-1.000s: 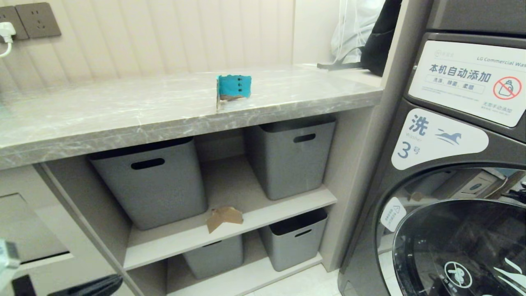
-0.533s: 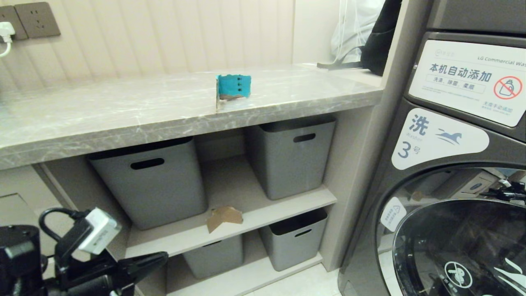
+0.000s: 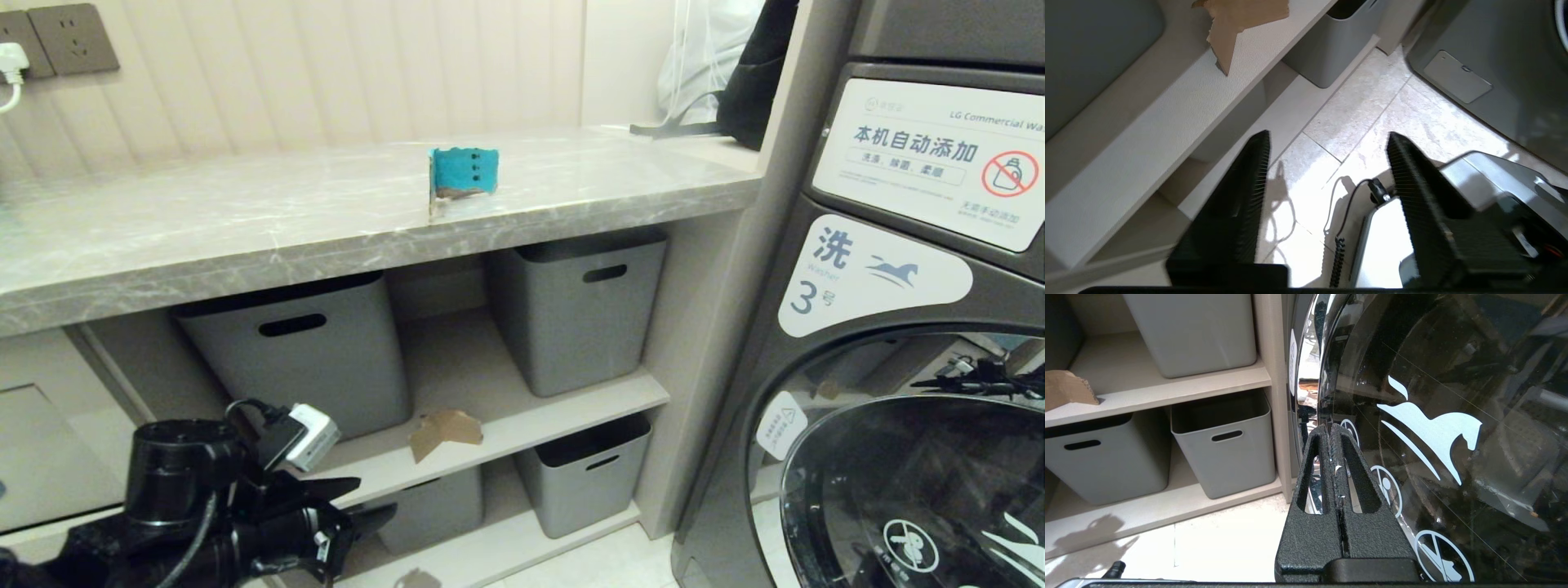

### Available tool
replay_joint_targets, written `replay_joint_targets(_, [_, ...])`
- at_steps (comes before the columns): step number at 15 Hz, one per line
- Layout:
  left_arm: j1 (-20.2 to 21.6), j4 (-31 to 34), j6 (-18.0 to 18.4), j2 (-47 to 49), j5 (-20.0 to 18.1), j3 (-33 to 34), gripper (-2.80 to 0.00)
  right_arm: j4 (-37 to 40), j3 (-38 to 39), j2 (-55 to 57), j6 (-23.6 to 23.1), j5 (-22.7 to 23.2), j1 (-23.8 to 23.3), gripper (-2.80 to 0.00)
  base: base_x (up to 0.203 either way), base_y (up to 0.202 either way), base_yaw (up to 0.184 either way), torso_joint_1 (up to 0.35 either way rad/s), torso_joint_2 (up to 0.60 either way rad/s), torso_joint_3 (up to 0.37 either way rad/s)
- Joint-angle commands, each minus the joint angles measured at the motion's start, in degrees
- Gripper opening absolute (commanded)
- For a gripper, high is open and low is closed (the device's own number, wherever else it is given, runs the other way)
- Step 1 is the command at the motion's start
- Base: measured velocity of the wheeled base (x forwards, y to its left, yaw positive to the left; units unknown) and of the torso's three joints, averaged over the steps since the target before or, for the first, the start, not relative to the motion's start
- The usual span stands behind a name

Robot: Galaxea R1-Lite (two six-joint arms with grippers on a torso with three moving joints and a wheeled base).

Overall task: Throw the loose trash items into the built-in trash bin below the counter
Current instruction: Pick up the garbage

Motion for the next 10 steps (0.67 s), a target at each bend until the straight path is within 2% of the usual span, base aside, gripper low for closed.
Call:
replay_joint_targets(1, [-0.7, -1.2, 0.0, 6.0, 0.7, -1.5, 0.0, 0.0, 0.0, 0.0, 0.0, 0.0, 0.0, -2.8, 0.0, 0.0, 0.0, 0.0, 0.0, 0.0])
replay_joint_targets(5, [-1.1, -1.5, -0.1, 13.7, 7.7, -7.6, 0.0, 0.0, 0.0, 0.0, 0.0, 0.0, 0.0, -2.8, 0.0, 0.0, 0.0, 0.0, 0.0, 0.0])
replay_joint_targets(8, [-1.2, -1.2, -0.2, 20.0, 14.1, -14.9, 0.0, 0.0, 0.0, 0.0, 0.0, 0.1, 0.0, -2.8, 0.0, 0.0, 0.0, 0.0, 0.0, 0.0])
replay_joint_targets(10, [-1.5, -1.2, -0.2, 22.7, 14.9, -17.7, 0.0, 0.0, 0.0, 0.0, 0.0, 0.0, 0.0, -2.8, 0.0, 0.0, 0.0, 0.0, 0.0, 0.0])
